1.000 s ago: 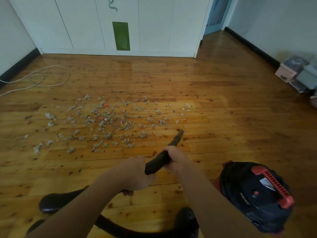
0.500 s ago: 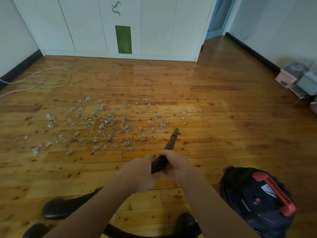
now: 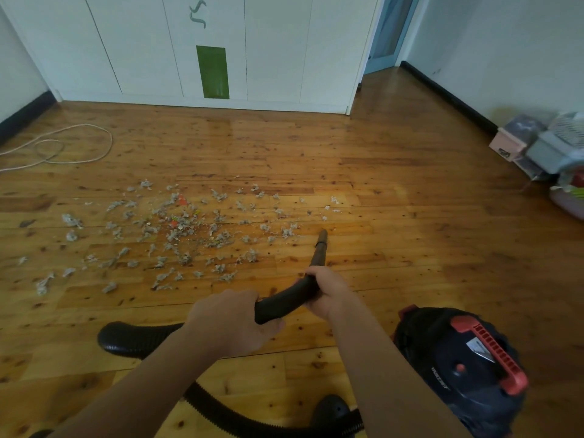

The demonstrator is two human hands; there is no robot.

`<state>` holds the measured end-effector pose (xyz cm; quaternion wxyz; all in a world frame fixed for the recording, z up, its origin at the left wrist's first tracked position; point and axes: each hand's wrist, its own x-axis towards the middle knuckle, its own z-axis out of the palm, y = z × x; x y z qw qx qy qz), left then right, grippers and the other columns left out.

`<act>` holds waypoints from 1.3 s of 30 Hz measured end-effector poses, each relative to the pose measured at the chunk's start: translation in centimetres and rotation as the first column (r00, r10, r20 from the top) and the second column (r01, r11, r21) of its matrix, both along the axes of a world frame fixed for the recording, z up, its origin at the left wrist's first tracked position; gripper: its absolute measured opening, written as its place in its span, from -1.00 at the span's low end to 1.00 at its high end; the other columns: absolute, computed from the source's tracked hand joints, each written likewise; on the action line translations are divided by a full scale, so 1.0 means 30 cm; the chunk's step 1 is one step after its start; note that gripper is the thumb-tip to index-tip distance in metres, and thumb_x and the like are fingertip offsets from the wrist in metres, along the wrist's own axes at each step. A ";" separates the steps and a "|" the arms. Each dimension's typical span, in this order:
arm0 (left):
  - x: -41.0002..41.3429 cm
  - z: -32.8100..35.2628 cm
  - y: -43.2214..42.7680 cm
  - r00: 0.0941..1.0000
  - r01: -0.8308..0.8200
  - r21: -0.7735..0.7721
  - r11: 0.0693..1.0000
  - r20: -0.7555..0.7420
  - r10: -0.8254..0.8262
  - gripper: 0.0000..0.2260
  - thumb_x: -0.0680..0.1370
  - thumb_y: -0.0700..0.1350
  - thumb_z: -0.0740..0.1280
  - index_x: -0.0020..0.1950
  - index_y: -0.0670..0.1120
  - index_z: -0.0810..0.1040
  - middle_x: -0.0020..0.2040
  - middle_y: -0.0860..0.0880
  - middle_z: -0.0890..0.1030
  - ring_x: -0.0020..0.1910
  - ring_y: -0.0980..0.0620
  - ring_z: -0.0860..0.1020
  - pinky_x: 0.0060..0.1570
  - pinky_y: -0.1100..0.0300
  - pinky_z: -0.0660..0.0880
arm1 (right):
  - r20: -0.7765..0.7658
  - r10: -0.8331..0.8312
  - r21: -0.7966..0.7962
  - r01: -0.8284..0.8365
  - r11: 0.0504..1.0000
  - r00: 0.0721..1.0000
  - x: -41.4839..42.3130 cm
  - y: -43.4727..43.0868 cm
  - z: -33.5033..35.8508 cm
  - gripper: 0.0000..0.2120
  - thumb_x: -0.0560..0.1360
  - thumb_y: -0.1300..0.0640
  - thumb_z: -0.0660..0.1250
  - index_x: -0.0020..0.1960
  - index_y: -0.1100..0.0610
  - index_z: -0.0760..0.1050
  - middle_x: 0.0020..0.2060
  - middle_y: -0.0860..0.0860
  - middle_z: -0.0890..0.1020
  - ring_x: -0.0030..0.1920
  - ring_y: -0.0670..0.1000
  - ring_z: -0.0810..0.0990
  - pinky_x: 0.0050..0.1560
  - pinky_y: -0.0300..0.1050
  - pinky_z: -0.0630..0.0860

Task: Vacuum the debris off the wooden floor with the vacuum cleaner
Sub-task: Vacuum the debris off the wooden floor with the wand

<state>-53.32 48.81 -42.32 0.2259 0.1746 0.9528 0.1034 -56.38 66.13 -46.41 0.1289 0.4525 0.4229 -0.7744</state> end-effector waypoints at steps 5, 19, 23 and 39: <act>0.004 0.007 0.025 0.997 0.062 0.050 0.997 -0.050 -0.059 -0.70 0.53 0.35 0.21 -0.13 0.15 0.32 -0.32 0.15 0.46 -0.40 0.22 0.42 -0.44 0.33 0.24 | 0.000 -0.063 0.018 0.063 0.998 0.998 -0.002 0.028 -0.008 -0.77 0.59 0.25 0.28 0.18 0.19 0.28 -0.07 0.20 0.50 -0.19 0.07 0.54 -0.23 -0.04 0.60; 0.021 -0.049 0.058 0.976 0.104 0.122 0.987 -0.201 -0.078 -0.62 0.50 0.42 0.15 -0.25 0.14 0.30 -0.38 0.15 0.48 -0.48 0.20 0.42 -0.54 0.39 0.18 | -0.020 -0.214 0.014 0.215 0.977 0.977 0.069 -0.042 0.026 -0.87 0.61 0.18 0.26 -0.08 0.21 0.38 -0.24 0.14 0.49 -0.34 0.07 0.51 -0.48 -0.08 0.53; 0.028 -0.045 0.063 0.977 0.107 0.126 0.986 -0.196 -0.081 -0.63 0.50 0.41 0.15 -0.24 0.15 0.31 -0.37 0.15 0.48 -0.47 0.20 0.42 -0.51 0.37 0.20 | -0.017 -0.221 0.047 0.221 0.974 0.975 0.078 -0.041 0.036 -0.87 0.60 0.20 0.26 -0.10 0.22 0.39 -0.27 0.15 0.49 -0.37 0.07 0.50 -0.54 -0.12 0.51; 0.005 -0.078 0.101 0.985 0.023 0.143 0.990 -0.172 0.002 -0.66 0.51 0.40 0.17 -0.18 0.15 0.34 -0.35 0.15 0.49 -0.45 0.21 0.43 -0.49 0.35 0.23 | -0.014 -0.117 0.001 0.118 0.993 0.993 0.024 -0.011 0.039 -0.88 0.61 0.19 0.26 -0.07 0.20 0.37 -0.22 0.15 0.48 -0.31 0.06 0.48 -0.38 -0.01 0.53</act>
